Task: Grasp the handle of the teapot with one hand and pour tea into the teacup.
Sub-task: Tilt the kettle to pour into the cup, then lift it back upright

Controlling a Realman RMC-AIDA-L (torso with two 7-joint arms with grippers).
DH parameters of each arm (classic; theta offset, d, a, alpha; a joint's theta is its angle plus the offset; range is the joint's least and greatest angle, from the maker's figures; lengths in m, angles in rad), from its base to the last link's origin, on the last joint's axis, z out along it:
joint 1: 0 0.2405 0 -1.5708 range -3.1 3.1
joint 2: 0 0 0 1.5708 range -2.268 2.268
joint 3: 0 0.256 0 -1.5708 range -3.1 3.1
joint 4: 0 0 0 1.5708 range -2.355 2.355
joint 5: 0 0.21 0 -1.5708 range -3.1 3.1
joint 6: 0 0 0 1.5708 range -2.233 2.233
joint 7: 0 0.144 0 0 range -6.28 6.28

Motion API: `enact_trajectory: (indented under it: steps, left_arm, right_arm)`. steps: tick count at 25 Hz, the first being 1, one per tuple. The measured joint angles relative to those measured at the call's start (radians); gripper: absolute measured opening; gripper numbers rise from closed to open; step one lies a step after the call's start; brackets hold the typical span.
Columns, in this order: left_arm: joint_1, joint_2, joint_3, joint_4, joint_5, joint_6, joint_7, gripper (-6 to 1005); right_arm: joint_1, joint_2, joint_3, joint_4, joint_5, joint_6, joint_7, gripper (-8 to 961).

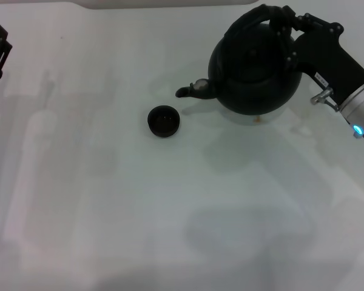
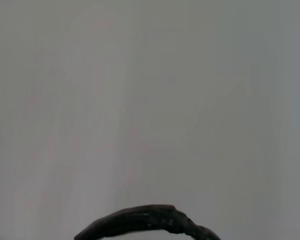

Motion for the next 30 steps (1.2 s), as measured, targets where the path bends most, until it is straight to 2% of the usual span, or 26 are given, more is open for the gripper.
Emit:
enact_trajectory:
  steps: [30]
  left_arm:
    - [-0.014,-0.001,0.000,0.002,0.002,-0.061,0.000,888]
  right_arm:
    - [0.014,0.003,-0.029,-0.052,0.007,0.016,-0.220,156]
